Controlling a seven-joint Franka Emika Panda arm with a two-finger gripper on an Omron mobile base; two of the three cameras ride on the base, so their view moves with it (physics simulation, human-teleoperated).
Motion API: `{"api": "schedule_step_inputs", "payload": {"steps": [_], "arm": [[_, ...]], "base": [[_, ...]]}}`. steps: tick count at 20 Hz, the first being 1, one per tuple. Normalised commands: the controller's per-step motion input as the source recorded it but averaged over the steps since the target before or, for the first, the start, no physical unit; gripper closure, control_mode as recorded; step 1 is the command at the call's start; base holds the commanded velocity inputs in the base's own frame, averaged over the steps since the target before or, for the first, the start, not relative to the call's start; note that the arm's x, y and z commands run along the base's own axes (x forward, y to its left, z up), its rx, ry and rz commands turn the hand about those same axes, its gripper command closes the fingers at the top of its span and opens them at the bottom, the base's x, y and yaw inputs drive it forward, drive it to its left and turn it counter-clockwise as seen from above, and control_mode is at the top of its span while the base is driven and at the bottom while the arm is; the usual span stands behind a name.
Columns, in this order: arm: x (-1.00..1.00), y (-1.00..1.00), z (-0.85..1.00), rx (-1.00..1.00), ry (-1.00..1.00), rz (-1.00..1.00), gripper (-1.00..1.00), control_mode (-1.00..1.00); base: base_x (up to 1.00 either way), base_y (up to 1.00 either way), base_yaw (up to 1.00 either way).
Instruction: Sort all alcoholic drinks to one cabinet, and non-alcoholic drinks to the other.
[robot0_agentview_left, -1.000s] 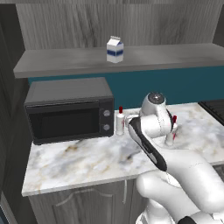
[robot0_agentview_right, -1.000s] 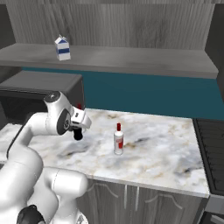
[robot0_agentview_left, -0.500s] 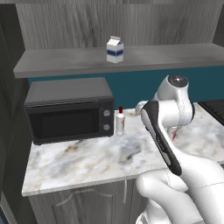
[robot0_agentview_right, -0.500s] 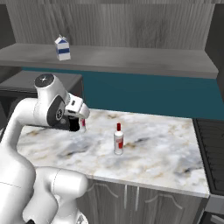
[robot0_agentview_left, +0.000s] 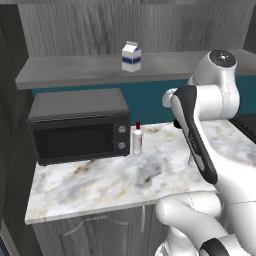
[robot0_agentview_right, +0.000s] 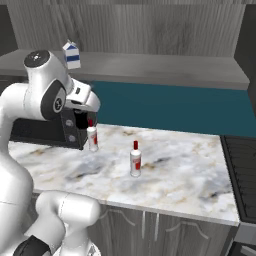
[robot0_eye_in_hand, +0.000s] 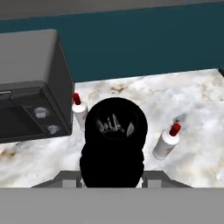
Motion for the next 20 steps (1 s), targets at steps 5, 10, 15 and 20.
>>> {"api": "schedule_step_inputs", "payload": {"steps": [5, 10, 15, 20], "arm": [[0.0, -0.01, 0.76, 0.0, -0.14, 0.0, 1.0, -1.0], [0.02, 0.0, 0.57, 0.0, -0.22, 0.0, 1.0, -1.0], [0.11, 0.0, 0.45, 0.0, -0.28, 0.0, 1.0, -1.0], [0.27, 0.0, 0.34, -0.01, -0.2, -0.01, 1.0, -1.0]], "base": [[0.0, 0.0, 0.0], [0.0, 0.0, 0.0], [0.0, 0.0, 0.0], [0.0, 0.0, 0.0]]}}
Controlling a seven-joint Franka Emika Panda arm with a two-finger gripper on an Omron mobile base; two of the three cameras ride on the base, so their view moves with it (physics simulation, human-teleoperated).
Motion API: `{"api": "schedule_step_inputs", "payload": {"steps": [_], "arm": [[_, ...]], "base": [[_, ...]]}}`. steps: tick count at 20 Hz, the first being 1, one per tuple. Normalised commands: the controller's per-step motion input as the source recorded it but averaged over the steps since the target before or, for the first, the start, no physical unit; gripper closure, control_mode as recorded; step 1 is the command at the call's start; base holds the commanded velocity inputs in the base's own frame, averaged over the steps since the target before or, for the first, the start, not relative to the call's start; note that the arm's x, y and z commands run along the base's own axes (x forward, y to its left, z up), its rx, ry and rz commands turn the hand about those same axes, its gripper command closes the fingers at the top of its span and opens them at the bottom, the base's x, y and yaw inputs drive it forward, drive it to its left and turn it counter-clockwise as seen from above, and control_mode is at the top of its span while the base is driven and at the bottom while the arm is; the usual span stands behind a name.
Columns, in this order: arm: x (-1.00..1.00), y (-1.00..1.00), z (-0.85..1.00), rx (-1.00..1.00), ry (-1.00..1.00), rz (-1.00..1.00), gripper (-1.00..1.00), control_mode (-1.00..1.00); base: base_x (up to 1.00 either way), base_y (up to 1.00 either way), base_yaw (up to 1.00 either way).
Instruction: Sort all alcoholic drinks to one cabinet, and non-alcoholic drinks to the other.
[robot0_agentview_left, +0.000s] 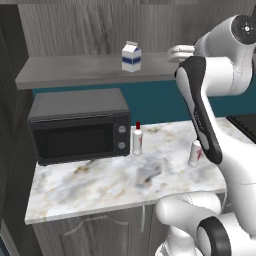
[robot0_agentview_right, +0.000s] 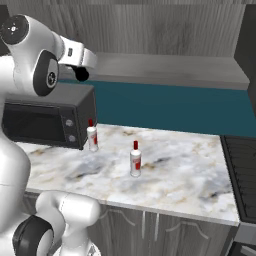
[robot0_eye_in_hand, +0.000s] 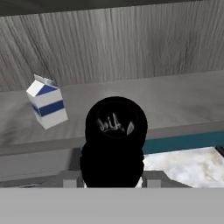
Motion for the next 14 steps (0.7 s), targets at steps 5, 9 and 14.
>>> {"api": "schedule_step_inputs", "payload": {"steps": [5, 9, 14], "arm": [[0.52, 0.0, 0.19, -0.03, -0.05, -0.05, 1.0, -1.0], [0.7, -0.02, 0.03, -0.02, 0.0, -0.06, 1.0, -1.0], [0.63, -0.1, 0.0, 0.0, 0.0, -0.03, 1.0, -1.0]], "base": [[0.0, 0.0, 0.0], [0.0, 0.0, 0.0], [0.0, 0.0, 0.0]]}}
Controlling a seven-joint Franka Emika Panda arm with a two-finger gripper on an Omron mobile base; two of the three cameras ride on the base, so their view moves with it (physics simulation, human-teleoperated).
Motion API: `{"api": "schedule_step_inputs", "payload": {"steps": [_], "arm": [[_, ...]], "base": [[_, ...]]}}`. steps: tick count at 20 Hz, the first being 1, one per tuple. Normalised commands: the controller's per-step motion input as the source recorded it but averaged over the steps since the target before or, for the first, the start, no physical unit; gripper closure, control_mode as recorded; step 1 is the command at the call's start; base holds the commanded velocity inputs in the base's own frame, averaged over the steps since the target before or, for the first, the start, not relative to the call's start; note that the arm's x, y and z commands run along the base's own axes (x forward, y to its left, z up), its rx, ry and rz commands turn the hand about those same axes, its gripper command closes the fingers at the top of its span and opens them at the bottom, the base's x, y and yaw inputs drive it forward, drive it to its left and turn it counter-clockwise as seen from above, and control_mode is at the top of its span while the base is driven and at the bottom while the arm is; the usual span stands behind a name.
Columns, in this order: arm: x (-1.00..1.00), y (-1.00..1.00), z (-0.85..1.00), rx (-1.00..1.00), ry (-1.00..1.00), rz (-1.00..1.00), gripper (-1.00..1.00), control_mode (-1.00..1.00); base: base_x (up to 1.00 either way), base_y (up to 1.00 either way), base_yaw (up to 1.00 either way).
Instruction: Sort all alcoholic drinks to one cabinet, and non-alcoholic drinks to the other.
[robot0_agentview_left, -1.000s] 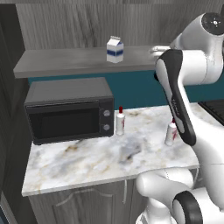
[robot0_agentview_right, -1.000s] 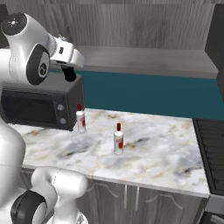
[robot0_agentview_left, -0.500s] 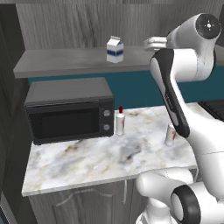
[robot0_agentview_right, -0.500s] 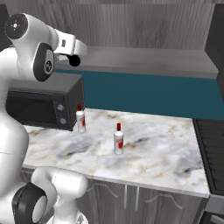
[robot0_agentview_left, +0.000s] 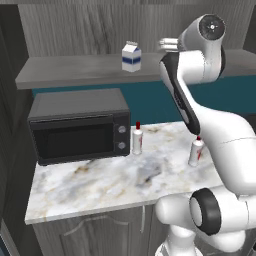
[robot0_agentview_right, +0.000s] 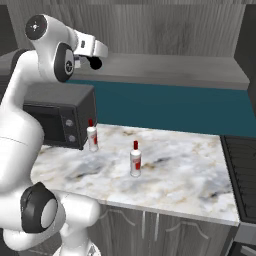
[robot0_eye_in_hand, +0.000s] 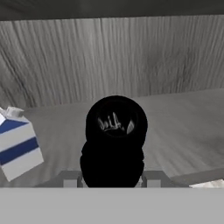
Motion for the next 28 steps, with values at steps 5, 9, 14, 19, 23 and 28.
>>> {"api": "schedule_step_inputs", "payload": {"steps": [5, 9, 14, 19, 23, 28], "arm": [[0.34, -0.26, -0.08, 0.0, 0.02, 0.0, 1.0, -1.0], [0.31, -0.25, -0.14, 0.0, 0.05, 0.0, 1.0, -1.0], [0.39, -0.11, -0.18, 0.0, 0.05, 0.0, 1.0, -1.0], [0.44, 0.0, -0.06, 0.0, 0.0, 0.0, 1.0, -1.0], [0.34, 0.0, 0.0, 0.0, 0.0, 0.0, 1.0, -1.0], [0.26, 0.0, 0.0, 0.0, 0.04, 0.0, 1.0, -1.0]], "base": [[0.0, 0.0, 0.0], [0.0, 0.0, 0.0], [0.0, 0.0, 0.0], [0.0, 0.0, 0.0], [0.0, 0.0, 0.0], [0.0, 0.0, 0.0]]}}
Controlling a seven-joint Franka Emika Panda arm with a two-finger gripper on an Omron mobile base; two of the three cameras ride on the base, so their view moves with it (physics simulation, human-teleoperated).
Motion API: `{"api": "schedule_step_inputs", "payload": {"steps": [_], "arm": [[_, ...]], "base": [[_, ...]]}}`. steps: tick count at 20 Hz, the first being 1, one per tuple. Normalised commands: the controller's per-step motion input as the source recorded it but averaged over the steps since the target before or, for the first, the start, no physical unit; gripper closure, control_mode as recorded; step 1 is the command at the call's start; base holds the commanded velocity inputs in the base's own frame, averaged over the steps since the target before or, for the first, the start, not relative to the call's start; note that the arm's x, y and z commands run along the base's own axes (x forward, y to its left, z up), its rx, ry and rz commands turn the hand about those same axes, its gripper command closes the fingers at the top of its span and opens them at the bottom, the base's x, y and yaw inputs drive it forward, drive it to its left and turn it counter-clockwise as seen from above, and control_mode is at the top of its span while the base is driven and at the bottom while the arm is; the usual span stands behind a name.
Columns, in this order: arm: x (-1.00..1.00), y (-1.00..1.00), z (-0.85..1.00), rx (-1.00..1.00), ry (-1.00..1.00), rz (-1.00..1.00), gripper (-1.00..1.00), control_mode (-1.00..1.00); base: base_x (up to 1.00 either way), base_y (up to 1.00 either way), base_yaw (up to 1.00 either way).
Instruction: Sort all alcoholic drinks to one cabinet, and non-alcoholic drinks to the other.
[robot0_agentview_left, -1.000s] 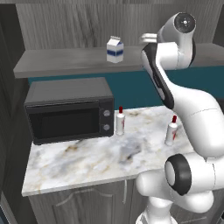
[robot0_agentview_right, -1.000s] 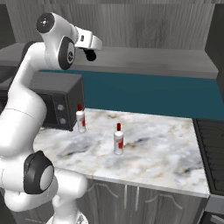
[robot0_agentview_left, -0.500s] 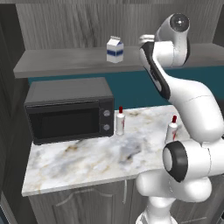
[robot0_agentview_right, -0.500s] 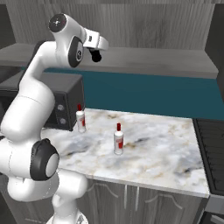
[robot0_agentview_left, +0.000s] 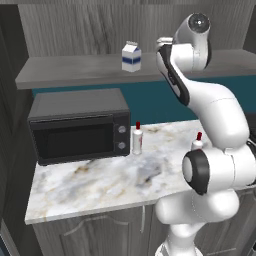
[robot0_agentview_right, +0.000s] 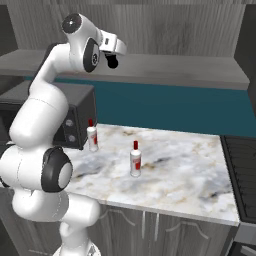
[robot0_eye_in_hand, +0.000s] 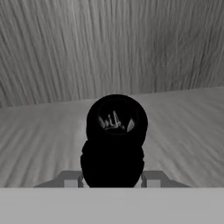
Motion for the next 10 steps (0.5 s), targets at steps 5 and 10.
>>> {"api": "schedule_step_inputs", "payload": {"steps": [5, 10], "arm": [[0.16, 0.0, 0.0, 0.0, 0.08, 0.0, 1.0, -1.0], [0.13, 0.0, 0.0, 0.0, 0.08, 0.0, 1.0, -1.0]], "base": [[0.0, 0.0, 0.0], [0.0, 0.0, 0.0]]}}
